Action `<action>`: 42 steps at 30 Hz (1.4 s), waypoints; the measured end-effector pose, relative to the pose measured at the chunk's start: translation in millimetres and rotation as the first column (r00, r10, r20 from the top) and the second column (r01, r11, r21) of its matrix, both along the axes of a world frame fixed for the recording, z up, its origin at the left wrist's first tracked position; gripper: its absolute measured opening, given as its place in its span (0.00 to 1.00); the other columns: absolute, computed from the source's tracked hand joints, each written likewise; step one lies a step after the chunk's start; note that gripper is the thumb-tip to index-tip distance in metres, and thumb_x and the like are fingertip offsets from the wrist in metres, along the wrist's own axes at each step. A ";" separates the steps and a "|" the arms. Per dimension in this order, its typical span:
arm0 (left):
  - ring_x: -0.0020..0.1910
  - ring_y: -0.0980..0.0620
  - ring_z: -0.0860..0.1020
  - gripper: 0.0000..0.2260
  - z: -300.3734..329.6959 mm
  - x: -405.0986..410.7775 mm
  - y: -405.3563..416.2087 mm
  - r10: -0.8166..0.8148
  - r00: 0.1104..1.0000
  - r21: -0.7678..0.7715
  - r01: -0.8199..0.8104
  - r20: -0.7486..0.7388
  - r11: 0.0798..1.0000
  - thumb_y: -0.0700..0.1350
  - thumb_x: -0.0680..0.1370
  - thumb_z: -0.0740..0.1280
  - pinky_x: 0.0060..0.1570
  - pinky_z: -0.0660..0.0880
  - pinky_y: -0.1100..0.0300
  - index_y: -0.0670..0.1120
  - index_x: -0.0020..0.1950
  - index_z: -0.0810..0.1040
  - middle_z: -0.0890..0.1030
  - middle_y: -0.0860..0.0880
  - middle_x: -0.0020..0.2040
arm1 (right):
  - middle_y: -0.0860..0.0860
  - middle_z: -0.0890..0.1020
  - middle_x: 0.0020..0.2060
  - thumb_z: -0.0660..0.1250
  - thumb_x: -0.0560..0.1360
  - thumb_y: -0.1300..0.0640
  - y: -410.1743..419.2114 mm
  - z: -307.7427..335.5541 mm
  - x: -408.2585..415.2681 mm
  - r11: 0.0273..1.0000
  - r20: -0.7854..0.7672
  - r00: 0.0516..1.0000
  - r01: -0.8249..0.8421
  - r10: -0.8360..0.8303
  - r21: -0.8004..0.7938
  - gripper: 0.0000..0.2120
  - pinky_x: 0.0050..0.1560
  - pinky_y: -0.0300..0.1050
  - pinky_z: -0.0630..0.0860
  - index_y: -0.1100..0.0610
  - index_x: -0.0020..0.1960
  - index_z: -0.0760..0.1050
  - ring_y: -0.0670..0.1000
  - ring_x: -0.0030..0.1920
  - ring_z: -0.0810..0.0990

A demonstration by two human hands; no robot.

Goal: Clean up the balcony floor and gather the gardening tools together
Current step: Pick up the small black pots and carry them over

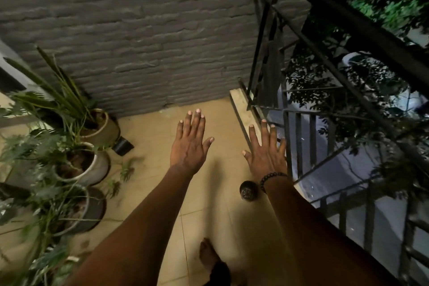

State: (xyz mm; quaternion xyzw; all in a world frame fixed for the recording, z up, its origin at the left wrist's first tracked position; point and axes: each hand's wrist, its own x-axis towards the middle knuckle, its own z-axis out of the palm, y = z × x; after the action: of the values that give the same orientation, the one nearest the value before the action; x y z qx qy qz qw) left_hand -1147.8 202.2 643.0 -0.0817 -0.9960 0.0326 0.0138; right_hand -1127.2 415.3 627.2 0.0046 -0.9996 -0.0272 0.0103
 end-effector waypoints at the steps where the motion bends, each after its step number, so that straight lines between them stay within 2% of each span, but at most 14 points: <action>1: 0.79 0.45 0.36 0.31 -6.0 -14.3 -1.5 0.016 1.000 -0.004 -0.016 0.004 1.000 0.60 0.83 0.38 0.79 0.42 0.47 0.44 0.81 0.38 0.35 0.45 0.80 | 0.59 0.44 0.79 0.56 0.79 0.38 -1.4 -3.8 -13.7 1.000 -0.007 1.000 -0.006 0.006 0.001 0.38 0.72 0.67 0.54 0.52 0.80 0.43 0.63 0.78 0.47; 6: 0.81 0.43 0.41 0.32 -48.8 -78.3 -7.0 0.110 0.993 -0.023 -0.109 0.042 0.994 0.60 0.83 0.42 0.78 0.44 0.47 0.43 0.82 0.44 0.41 0.44 0.82 | 0.60 0.53 0.78 0.66 0.73 0.37 -4.5 -41.2 -79.4 1.000 0.040 0.999 -0.024 0.024 0.018 0.43 0.68 0.69 0.61 0.52 0.80 0.51 0.64 0.76 0.56; 9: 0.81 0.43 0.41 0.32 -92.3 -96.7 -3.6 0.117 0.991 -0.046 -0.114 0.072 0.992 0.60 0.83 0.40 0.78 0.45 0.46 0.43 0.81 0.42 0.40 0.43 0.82 | 0.60 0.45 0.79 0.64 0.74 0.36 5.7 -86.9 -97.7 0.996 0.113 0.990 -0.084 0.083 0.004 0.46 0.71 0.70 0.54 0.51 0.80 0.43 0.64 0.78 0.48; 11: 0.81 0.43 0.41 0.32 -136.5 -105.8 3.9 0.130 0.985 -0.052 -0.125 0.112 0.991 0.60 0.83 0.38 0.79 0.45 0.46 0.42 0.81 0.41 0.39 0.43 0.81 | 0.58 0.37 0.78 0.62 0.74 0.34 14.4 -133.3 -107.2 0.995 0.212 0.972 -0.099 0.098 -0.007 0.48 0.72 0.71 0.49 0.50 0.79 0.35 0.64 0.78 0.40; 14: 0.81 0.43 0.40 0.33 -220.6 -110.8 17.6 0.154 0.972 -0.037 -0.149 0.180 0.988 0.60 0.82 0.36 0.79 0.45 0.47 0.42 0.81 0.41 0.39 0.44 0.81 | 0.58 0.33 0.77 0.60 0.73 0.31 27.9 -215.8 -117.9 0.996 0.326 0.942 -0.086 0.085 -0.012 0.50 0.70 0.73 0.47 0.50 0.78 0.30 0.64 0.77 0.36; 18: 0.80 0.43 0.40 0.32 -359.8 -113.2 41.5 0.188 0.950 -0.071 -0.175 0.250 0.982 0.60 0.82 0.36 0.79 0.45 0.46 0.42 0.81 0.40 0.38 0.44 0.81 | 0.58 0.31 0.76 0.64 0.70 0.29 45.0 -346.2 -126.2 0.998 0.457 0.887 -0.056 0.069 -0.041 0.55 0.69 0.77 0.49 0.48 0.77 0.29 0.64 0.77 0.35; 22: 0.80 0.44 0.39 0.31 -478.7 -101.7 57.9 0.177 0.941 -0.083 -0.160 0.289 0.984 0.60 0.84 0.38 0.79 0.44 0.46 0.43 0.81 0.38 0.37 0.44 0.81 | 0.58 0.28 0.75 0.69 0.65 0.29 55.0 -477.1 -108.5 0.992 0.594 0.797 -0.120 0.113 -0.028 0.62 0.68 0.78 0.48 0.47 0.77 0.27 0.66 0.76 0.32; 25: 0.80 0.44 0.39 0.31 -544.7 -90.8 60.3 0.165 0.935 -0.101 -0.140 0.314 0.985 0.60 0.84 0.38 0.79 0.45 0.46 0.43 0.81 0.39 0.37 0.44 0.81 | 0.59 0.27 0.74 0.71 0.62 0.28 58.5 -561.3 -96.2 0.981 0.655 0.744 -0.191 0.130 0.022 0.65 0.66 0.80 0.51 0.48 0.76 0.26 0.68 0.75 0.32; 28: 0.80 0.44 0.40 0.31 -585.4 -83.4 53.7 0.125 0.931 -0.093 -0.099 0.342 0.991 0.60 0.84 0.39 0.79 0.45 0.46 0.43 0.81 0.40 0.38 0.44 0.81 | 0.59 0.28 0.75 0.74 0.62 0.31 59.4 -619.5 -89.6 0.986 0.709 0.700 -0.160 0.081 0.045 0.66 0.65 0.80 0.53 0.45 0.75 0.24 0.68 0.75 0.32; 30: 0.81 0.44 0.41 0.31 -598.4 -75.8 45.7 0.102 0.930 -0.075 -0.081 0.352 0.994 0.60 0.84 0.39 0.79 0.46 0.46 0.43 0.81 0.41 0.39 0.44 0.81 | 0.59 0.31 0.76 0.75 0.66 0.36 60.3 -640.8 -85.2 0.989 0.719 0.693 -0.132 0.043 0.069 0.62 0.65 0.79 0.57 0.43 0.76 0.27 0.68 0.75 0.34; 33: 0.81 0.43 0.42 0.31 -601.5 -65.3 32.2 0.091 0.932 -0.046 -0.080 0.350 0.996 0.59 0.84 0.41 0.79 0.47 0.46 0.43 0.81 0.42 0.41 0.44 0.82 | 0.60 0.42 0.78 0.68 0.76 0.43 63.9 -649.6 -87.2 0.985 0.650 0.756 -0.163 0.083 0.064 0.46 0.65 0.75 0.62 0.44 0.79 0.37 0.68 0.76 0.43; 35: 0.81 0.43 0.42 0.31 -595.1 -60.9 24.1 0.092 0.930 -0.013 -0.093 0.356 0.996 0.59 0.84 0.41 0.79 0.47 0.46 0.42 0.81 0.42 0.41 0.43 0.82 | 0.61 0.48 0.76 0.65 0.77 0.45 63.5 -639.7 -94.2 0.986 0.622 0.776 -0.161 0.103 0.037 0.40 0.65 0.70 0.66 0.48 0.79 0.44 0.69 0.74 0.49; 38: 0.81 0.43 0.42 0.32 -579.2 -58.1 17.2 0.109 0.909 0.057 -0.144 0.403 0.988 0.60 0.84 0.44 0.78 0.48 0.46 0.42 0.81 0.42 0.41 0.43 0.82 | 0.62 0.53 0.73 0.67 0.74 0.40 50.1 -611.3 -107.9 0.979 0.603 0.787 -0.198 0.128 0.051 0.43 0.66 0.69 0.65 0.52 0.78 0.47 0.68 0.72 0.54; 42: 0.80 0.41 0.42 0.41 -543.5 -52.5 13.7 0.082 0.840 0.198 -0.220 0.537 0.955 0.58 0.82 0.60 0.78 0.49 0.46 0.42 0.81 0.37 0.39 0.43 0.81 | 0.60 0.55 0.72 0.70 0.68 0.35 7.6 -547.6 -128.0 0.984 0.592 0.786 -0.141 0.179 -0.111 0.49 0.67 0.71 0.58 0.51 0.78 0.47 0.66 0.71 0.55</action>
State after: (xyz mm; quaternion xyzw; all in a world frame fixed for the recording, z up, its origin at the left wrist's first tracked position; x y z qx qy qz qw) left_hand -1200.3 215.9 99.5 -0.0055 -0.9612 -0.1168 -0.2498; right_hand -1255.2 422.9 79.5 0.0974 -0.9478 0.0070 -0.3036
